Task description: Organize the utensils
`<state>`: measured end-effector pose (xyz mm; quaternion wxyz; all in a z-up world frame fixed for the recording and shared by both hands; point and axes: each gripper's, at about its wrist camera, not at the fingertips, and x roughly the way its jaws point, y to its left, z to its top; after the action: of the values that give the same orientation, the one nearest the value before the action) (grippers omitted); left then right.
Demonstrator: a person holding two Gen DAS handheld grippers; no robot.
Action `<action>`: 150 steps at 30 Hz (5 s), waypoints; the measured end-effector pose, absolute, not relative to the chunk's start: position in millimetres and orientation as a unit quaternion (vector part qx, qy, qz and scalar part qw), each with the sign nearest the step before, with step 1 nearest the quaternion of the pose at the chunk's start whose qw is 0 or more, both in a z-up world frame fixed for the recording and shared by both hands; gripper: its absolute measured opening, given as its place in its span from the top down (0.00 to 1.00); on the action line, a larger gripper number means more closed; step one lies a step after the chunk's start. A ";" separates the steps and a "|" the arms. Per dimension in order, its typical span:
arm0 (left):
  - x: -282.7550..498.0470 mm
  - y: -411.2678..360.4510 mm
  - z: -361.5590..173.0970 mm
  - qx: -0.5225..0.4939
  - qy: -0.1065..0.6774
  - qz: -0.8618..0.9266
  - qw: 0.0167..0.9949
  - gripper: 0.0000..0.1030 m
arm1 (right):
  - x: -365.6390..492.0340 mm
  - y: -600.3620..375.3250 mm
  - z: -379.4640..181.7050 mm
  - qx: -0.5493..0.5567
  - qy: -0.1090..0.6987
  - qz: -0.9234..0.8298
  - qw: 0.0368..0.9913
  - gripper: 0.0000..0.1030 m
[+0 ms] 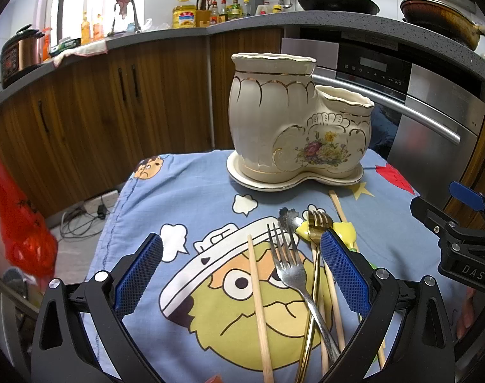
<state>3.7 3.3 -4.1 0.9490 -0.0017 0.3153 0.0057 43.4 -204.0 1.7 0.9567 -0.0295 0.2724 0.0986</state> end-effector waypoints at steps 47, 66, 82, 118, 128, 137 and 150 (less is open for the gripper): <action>-6.7 8.0 6.4 -0.014 0.281 0.010 0.960 0.05 | 40.6 -206.2 6.2 -0.026 0.264 0.096 0.959 0.05; -8.2 12.4 6.5 -0.017 0.280 0.017 0.960 0.05 | 37.5 -209.6 13.5 -0.022 0.254 0.081 0.964 0.05; -13.4 23.7 5.3 0.012 0.356 -0.001 0.934 0.10 | 43.3 -219.2 29.7 -0.045 0.309 0.166 0.935 0.05; -0.5 2.3 -31.7 0.060 0.455 -0.086 0.884 0.83 | 51.4 -115.7 -26.4 -0.103 0.472 0.272 0.832 0.80; -0.8 5.1 -25.3 0.047 0.438 -0.088 0.893 0.94 | 47.4 -137.9 -6.7 -0.066 0.435 0.293 0.849 0.89; -3.5 10.2 3.3 0.045 0.385 -0.074 0.919 0.94 | 47.2 -159.4 17.6 -0.021 0.388 0.318 0.865 0.91; 0.6 16.0 61.5 -0.010 0.262 -0.112 0.959 0.94 | 54.1 -180.0 59.0 0.014 0.290 0.319 0.902 0.91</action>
<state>0.6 16.0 61.5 0.9586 -0.0097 0.2616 -0.1121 54.1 -180.0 59.0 0.9022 0.0139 0.2899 0.3189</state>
